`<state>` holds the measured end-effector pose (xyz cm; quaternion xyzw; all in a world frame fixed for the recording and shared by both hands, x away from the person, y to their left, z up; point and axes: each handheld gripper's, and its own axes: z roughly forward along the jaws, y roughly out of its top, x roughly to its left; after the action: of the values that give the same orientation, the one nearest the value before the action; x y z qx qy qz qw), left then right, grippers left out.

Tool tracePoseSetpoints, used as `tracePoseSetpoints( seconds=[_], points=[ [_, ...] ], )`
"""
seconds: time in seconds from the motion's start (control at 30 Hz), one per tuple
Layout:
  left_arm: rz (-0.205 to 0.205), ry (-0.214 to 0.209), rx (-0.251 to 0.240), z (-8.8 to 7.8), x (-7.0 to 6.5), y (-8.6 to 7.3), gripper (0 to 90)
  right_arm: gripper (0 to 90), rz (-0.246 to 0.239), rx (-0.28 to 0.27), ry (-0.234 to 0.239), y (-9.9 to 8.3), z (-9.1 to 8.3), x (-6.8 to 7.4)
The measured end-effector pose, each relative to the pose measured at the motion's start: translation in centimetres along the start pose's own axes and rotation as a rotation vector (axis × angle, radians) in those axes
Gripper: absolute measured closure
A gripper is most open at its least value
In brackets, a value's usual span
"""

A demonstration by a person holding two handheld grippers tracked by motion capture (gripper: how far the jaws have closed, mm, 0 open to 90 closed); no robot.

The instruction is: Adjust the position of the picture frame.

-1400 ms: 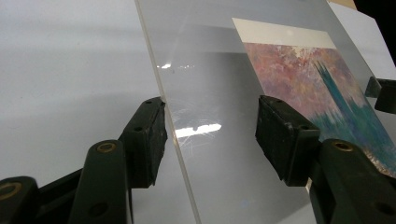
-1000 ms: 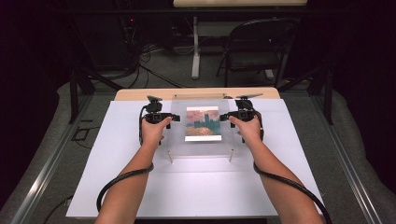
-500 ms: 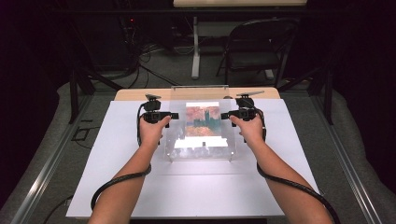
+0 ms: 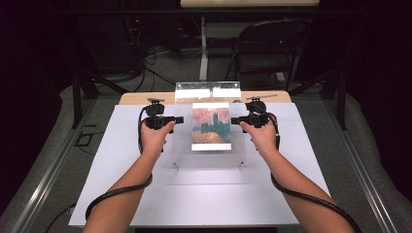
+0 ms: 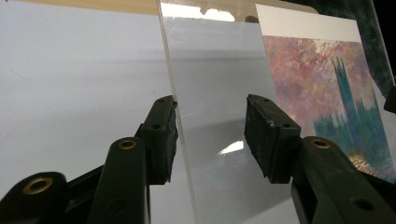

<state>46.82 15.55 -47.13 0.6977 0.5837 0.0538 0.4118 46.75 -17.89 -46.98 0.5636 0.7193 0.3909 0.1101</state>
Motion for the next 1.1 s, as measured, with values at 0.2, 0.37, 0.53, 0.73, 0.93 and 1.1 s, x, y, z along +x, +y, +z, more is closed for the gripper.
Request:
tracePoseSetpoints(
  seconds=[0.2,0.37,0.53,0.73,0.93,1.1],
  points=[
    [0.018,-0.003,-0.014,-1.1,-0.4,-0.2,56.8,48.4,-0.034,-0.023,-0.005,-0.3,-1.2,0.5],
    [0.026,-0.009,-0.024,-1.8,-0.7,-0.4,58.9,51.1,-0.041,-0.036,-0.005,-0.5,-2.0,0.8],
    [0.033,-0.009,-0.032,-2.5,-1.1,-0.6,60.3,53.0,-0.049,-0.051,-0.012,-0.7,-2.8,1.1],
    [0.032,-0.023,-0.051,-3.5,-1.2,-1.0,63.4,57.2,-0.042,-0.076,0.000,-1.1,-3.7,1.2],
    [0.045,-0.015,-0.064,-4.2,-1.7,-1.3,64.1,58.7,-0.057,-0.088,-0.010,-1.4,-4.5,1.7],
    [0.061,-0.016,-0.074,-5.0,-2.1,-1.7,65.5,61.1,-0.060,-0.104,-0.011,-1.9,-5.4,2.0]
  ],
)
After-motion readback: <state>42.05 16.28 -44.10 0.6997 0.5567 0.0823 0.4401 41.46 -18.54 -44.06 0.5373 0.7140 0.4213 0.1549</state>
